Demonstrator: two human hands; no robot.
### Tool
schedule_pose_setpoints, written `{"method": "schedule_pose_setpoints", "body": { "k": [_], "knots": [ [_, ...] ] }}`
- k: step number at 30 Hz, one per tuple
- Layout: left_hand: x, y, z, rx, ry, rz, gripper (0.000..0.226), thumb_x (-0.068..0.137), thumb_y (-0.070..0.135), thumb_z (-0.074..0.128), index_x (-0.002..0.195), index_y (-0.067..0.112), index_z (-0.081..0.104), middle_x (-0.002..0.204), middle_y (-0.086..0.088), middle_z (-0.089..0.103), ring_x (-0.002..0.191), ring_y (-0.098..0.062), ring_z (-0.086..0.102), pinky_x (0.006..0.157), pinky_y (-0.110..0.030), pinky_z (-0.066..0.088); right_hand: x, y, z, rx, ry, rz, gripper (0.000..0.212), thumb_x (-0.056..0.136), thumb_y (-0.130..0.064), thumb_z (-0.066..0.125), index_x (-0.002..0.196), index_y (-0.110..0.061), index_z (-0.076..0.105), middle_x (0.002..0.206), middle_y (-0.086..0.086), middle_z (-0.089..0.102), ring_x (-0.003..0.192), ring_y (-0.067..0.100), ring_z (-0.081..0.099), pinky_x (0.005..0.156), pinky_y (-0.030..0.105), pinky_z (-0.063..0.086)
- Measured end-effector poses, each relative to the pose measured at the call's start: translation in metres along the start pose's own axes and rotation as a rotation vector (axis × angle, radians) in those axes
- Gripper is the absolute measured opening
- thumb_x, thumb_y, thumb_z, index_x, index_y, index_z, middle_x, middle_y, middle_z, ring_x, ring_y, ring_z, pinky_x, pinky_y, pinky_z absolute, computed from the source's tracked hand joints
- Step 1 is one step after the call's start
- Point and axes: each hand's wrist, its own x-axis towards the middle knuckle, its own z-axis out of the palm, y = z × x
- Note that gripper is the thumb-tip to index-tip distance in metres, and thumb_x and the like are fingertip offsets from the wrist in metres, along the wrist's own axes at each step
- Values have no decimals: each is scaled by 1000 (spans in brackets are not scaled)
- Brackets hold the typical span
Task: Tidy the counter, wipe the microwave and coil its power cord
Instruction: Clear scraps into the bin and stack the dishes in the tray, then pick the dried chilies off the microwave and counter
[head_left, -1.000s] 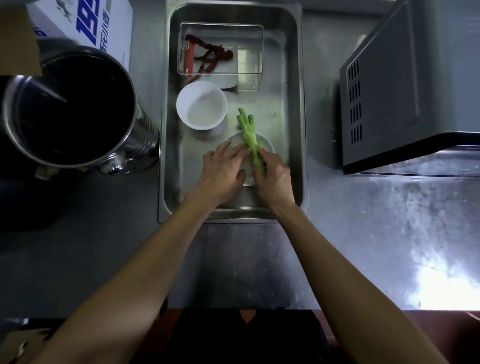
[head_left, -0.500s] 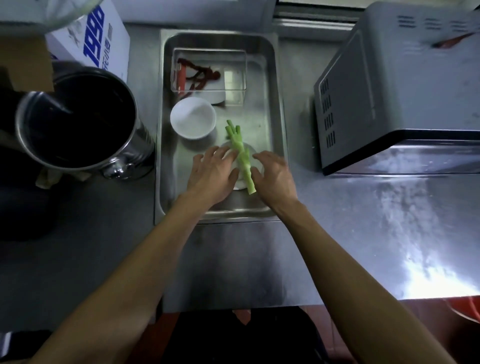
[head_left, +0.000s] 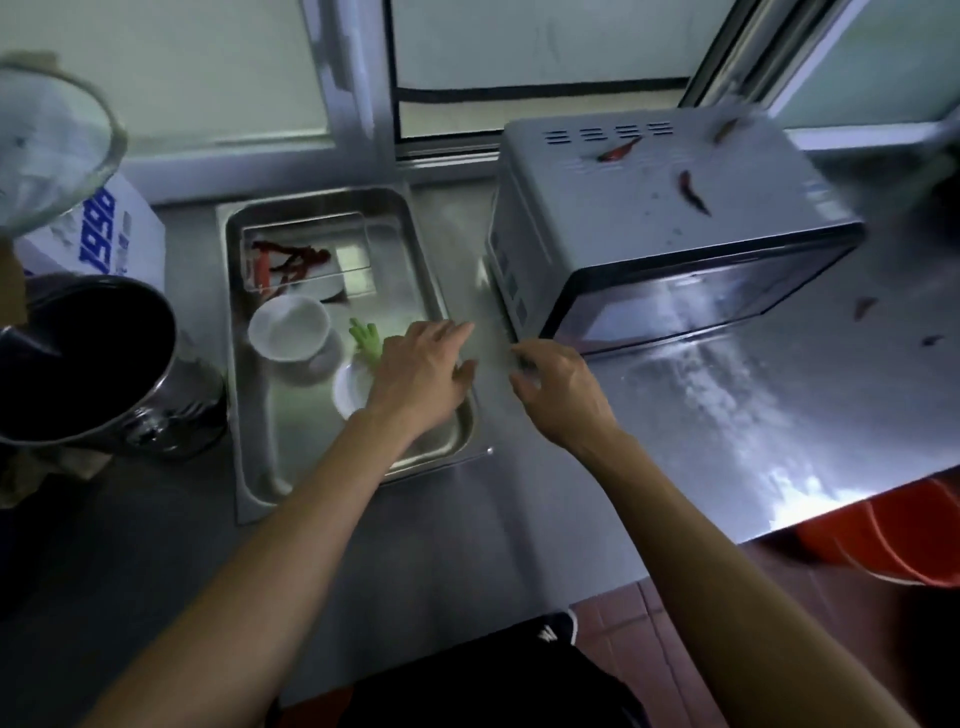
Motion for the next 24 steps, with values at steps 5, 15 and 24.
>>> {"method": "schedule_pose_setpoints", "body": {
  "k": [5, 15, 24],
  "knots": [
    [10, 65, -4, 3, 48, 78, 54, 98, 42, 52, 147, 22, 44, 144, 0, 54, 131, -26, 48, 99, -46, 45, -31, 44, -53, 22, 103, 52, 29, 91, -18, 62, 118, -9, 69, 118, 12, 69, 110, 33, 60, 93, 47, 50],
    [16, 210, -4, 45, 95, 148, 53, 97, 41, 54, 146, 22, 48, 145, 2, 53, 129, -25, 49, 99, -44, 44, -88, 138, -147, 11, 192, 45, 32, 89, -25, 54, 116, -12, 65, 117, 9, 67, 106, 34, 60, 86, 48, 52],
    [23, 282, -6, 61, 118, 120, 53, 99, 42, 52, 147, 21, 47, 147, 1, 51, 131, -25, 48, 101, -46, 45, -106, 194, -203, 32, 235, 50, 39, 96, -21, 58, 134, -12, 59, 134, 8, 61, 123, 31, 53, 101, 44, 46]
  ]
}}
